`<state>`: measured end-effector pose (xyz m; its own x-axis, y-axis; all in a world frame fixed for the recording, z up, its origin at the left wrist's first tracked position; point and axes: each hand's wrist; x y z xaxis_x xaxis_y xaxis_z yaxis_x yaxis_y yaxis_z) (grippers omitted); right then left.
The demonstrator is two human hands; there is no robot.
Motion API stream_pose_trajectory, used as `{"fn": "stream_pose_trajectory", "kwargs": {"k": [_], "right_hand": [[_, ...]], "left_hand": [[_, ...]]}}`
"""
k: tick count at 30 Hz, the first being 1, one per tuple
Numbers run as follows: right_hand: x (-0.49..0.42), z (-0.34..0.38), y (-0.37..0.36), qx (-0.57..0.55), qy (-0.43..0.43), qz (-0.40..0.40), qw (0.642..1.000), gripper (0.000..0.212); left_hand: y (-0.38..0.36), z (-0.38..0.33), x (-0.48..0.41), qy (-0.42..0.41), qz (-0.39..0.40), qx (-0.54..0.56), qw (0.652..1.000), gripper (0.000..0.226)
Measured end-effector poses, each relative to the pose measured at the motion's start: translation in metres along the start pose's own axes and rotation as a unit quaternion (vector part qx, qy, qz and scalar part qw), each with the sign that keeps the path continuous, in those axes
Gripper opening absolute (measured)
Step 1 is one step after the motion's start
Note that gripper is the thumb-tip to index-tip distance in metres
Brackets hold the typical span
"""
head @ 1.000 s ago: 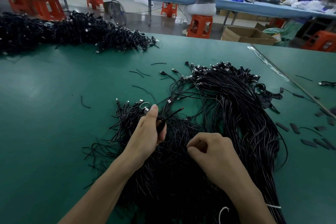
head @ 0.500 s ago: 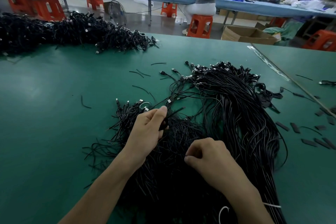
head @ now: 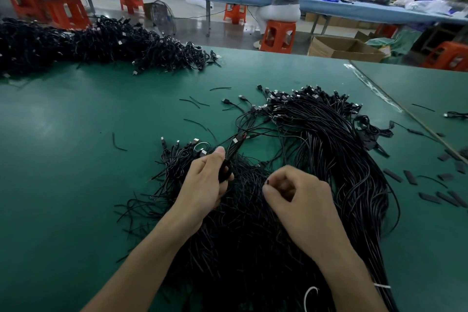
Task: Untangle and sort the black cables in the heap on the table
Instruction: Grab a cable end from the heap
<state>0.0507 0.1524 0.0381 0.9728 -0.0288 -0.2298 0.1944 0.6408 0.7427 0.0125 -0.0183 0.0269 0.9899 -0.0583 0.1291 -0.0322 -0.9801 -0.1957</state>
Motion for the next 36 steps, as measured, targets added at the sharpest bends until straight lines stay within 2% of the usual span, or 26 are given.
{"fn": "stream_pose_trajectory", "kwargs": {"k": [4, 7, 10, 12, 16, 18, 23, 30, 32, 36], "right_hand": [[-0.003, 0.003, -0.006, -0.106, 0.017, -0.098, 0.989, 0.02], [-0.004, 0.006, -0.013, -0.207, -0.009, -0.131, 0.97, 0.013], [-0.003, 0.012, -0.017, -0.321, -0.022, -0.137, 0.937, 0.009], [-0.002, 0.015, -0.018, -0.334, -0.016, -0.097, 0.937, 0.015], [0.001, 0.016, -0.015, -0.221, 0.022, -0.002, 0.975, 0.026], [0.002, 0.017, -0.012, -0.156, 0.052, 0.009, 0.986, 0.026], [0.004, 0.021, -0.006, -0.011, 0.112, 0.014, 0.994, 0.012], [0.008, 0.028, -0.006, 0.119, 0.24, -0.003, 0.963, 0.011], [0.007, 0.029, -0.006, 0.166, 0.276, -0.01, 0.947, 0.009], [0.001, 0.031, -0.002, 0.212, 0.34, -0.013, 0.916, 0.005]], "left_hand": [[-0.001, -0.001, 0.003, 0.006, 0.049, -0.016, 0.999, 0.043], [-0.003, -0.003, 0.008, 0.006, 0.113, -0.018, 0.993, 0.037], [-0.007, -0.005, 0.011, -0.008, 0.164, -0.021, 0.986, 0.029], [-0.009, -0.005, 0.013, -0.017, 0.174, -0.017, 0.985, 0.022], [-0.011, -0.006, 0.014, -0.074, 0.157, -0.009, 0.985, 0.034], [-0.01, -0.006, 0.013, -0.092, 0.125, -0.004, 0.988, 0.041], [-0.007, -0.004, 0.009, -0.055, 0.075, 0.028, 0.995, 0.051], [-0.011, 0.001, 0.006, 0.0, 0.023, 0.056, 0.998, 0.064], [-0.012, 0.002, 0.006, 0.016, 0.032, 0.036, 0.999, 0.069], [-0.008, 0.002, 0.006, 0.07, 0.098, 0.011, 0.993, 0.056]]}}
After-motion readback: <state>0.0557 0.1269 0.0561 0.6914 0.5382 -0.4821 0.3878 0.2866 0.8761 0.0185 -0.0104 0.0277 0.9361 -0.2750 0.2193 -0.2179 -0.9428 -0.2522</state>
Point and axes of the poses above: each hand's wrist, its own x-axis away from the middle knuckle, its own y-axis out of the back of the hand, z = x × y, and after that the axes turned 8 degrees about x, right-handed
